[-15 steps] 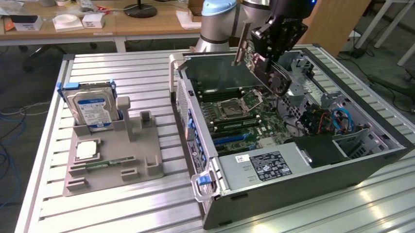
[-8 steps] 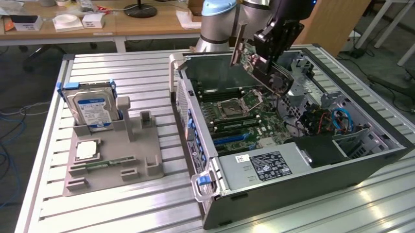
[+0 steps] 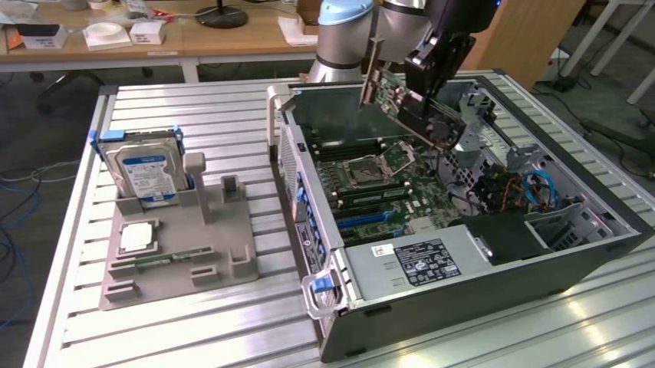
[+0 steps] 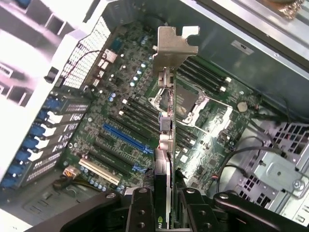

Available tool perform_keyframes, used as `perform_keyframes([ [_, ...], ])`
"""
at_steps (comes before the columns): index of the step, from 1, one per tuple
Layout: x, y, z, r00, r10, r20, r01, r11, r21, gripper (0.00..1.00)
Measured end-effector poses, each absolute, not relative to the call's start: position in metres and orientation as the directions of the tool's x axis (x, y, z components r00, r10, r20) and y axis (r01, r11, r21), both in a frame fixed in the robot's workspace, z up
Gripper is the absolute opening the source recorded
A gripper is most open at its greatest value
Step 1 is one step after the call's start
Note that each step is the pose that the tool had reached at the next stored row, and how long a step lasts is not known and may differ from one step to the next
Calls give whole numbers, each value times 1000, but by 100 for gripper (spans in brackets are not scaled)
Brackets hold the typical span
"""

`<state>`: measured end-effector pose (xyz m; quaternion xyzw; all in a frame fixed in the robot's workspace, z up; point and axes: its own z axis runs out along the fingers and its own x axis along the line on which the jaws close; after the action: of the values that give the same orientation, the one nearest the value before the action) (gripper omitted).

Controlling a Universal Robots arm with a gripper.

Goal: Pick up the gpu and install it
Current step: 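Insert the gpu into the slot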

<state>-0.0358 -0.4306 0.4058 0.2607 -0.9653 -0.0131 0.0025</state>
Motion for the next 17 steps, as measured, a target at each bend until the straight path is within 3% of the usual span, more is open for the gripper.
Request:
perform_keyframes([
  [17, -36, -431, 398, -701, -713, -9, -713, 701, 20, 26],
])
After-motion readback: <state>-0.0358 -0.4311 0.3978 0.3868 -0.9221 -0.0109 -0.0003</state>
